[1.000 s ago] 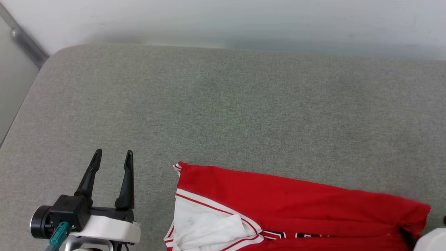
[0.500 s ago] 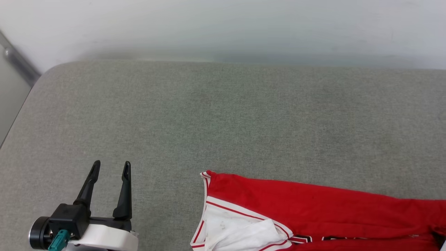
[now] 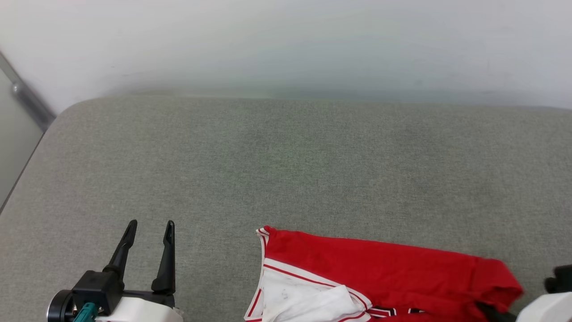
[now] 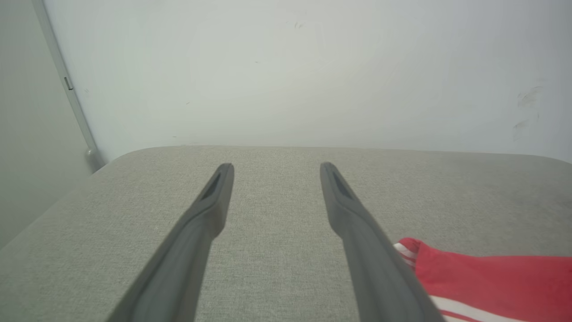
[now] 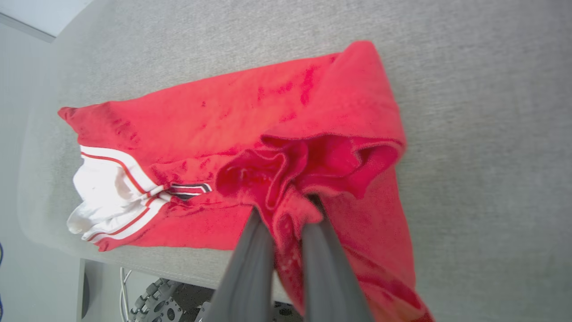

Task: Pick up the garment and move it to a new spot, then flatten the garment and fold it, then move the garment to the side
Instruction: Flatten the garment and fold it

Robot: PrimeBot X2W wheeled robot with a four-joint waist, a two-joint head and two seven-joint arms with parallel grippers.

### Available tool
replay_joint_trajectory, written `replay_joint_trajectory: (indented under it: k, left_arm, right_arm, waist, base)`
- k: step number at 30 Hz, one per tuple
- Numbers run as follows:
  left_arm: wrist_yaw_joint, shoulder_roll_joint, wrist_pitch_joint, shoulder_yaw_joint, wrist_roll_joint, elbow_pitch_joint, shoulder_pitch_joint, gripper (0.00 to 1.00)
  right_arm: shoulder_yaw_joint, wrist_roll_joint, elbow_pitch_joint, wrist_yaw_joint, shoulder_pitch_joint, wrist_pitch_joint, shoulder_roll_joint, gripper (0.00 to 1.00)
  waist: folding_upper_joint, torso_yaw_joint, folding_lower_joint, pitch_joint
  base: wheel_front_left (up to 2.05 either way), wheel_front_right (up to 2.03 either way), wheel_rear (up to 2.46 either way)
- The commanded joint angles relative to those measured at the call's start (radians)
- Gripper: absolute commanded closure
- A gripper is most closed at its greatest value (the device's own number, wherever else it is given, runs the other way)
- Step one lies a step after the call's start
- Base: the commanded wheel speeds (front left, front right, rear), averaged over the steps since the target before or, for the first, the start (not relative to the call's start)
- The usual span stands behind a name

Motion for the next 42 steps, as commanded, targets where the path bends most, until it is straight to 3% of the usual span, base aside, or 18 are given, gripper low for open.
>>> replay_joint_trajectory:
  k: [1, 7, 16, 23, 32, 33, 34, 35, 42]
  left_arm:
    - [-0.004, -0.001, -0.004, -0.004, -0.006, 0.002, 0.013, 0.00]
    - [-0.004, 0.004, -0.004, -0.001, -0.008, 0.003, 0.015, 0.00]
    - [-0.005, 0.002, -0.004, -0.006, -0.010, 0.008, 0.008, 0.00]
    - [-0.006, 0.012, -0.004, 0.016, -0.015, 0.014, -0.014, 0.00]
    - [-0.006, 0.005, -0.004, 0.019, -0.013, 0.017, -0.022, 0.00]
    - [-0.006, 0.003, -0.004, 0.018, -0.013, 0.017, -0.023, 0.00]
    - [-0.006, 0.002, -0.004, 0.018, -0.012, 0.018, -0.023, 0.00]
    - [-0.006, 0.002, -0.004, 0.019, -0.012, 0.019, -0.023, 0.00]
    - [-0.007, -0.006, -0.004, 0.029, -0.014, 0.022, -0.019, 0.00]
  right_arm:
    - [0.029, 0.024, -0.028, 0.000, 0.014, 0.025, 0.017, 1.00]
    - [0.112, 0.186, -0.035, 0.000, -0.005, 0.046, 0.035, 1.00]
    - [0.296, 0.396, 0.027, 0.000, -0.069, -0.053, 0.034, 1.00]
    - [0.454, 0.468, 0.152, 0.000, -0.170, -0.159, 0.034, 1.00]
    - [0.603, 0.540, 0.409, 0.000, -0.316, -0.338, 0.033, 1.00]
    - [0.618, 0.550, 0.434, 0.000, -0.331, -0.357, 0.033, 0.94]
    - [0.634, 0.556, 0.456, 0.000, -0.348, -0.372, 0.034, 0.16]
    - [0.650, 0.572, 0.484, 0.000, -0.358, -0.380, 0.034, 0.00]
    - [0.770, 0.607, 0.529, 0.000, -0.430, -0.416, 0.033, 0.00]
  waist:
    - [0.0000, 0.005, 0.0000, -0.006]
    - [0.0000, 0.022, 0.0000, -0.014]
    - [0.0000, 0.058, 0.0000, 0.003]
    - [0.0000, 0.093, 0.0000, 0.012]
    - [0.0000, 0.139, 0.0000, 0.025]
    - [0.0000, 0.143, 0.0000, 0.026]
    - [0.0000, 0.146, 0.0000, 0.027]
    - [0.0000, 0.149, 0.0000, 0.028]
    - [0.0000, 0.142, 0.0000, 0.026]
  base:
    - [0.00, 0.00, 0.00]
    - [0.00, 0.00, 0.00]
    - [0.00, 0.00, 0.00]
    - [0.00, 0.00, 0.00]
    - [0.00, 0.00, 0.00]
    - [0.00, 0.00, 0.00]
    - [0.00, 0.00, 0.00]
    - [0.00, 0.00, 0.00]
    - [0.00, 0.00, 0.00]
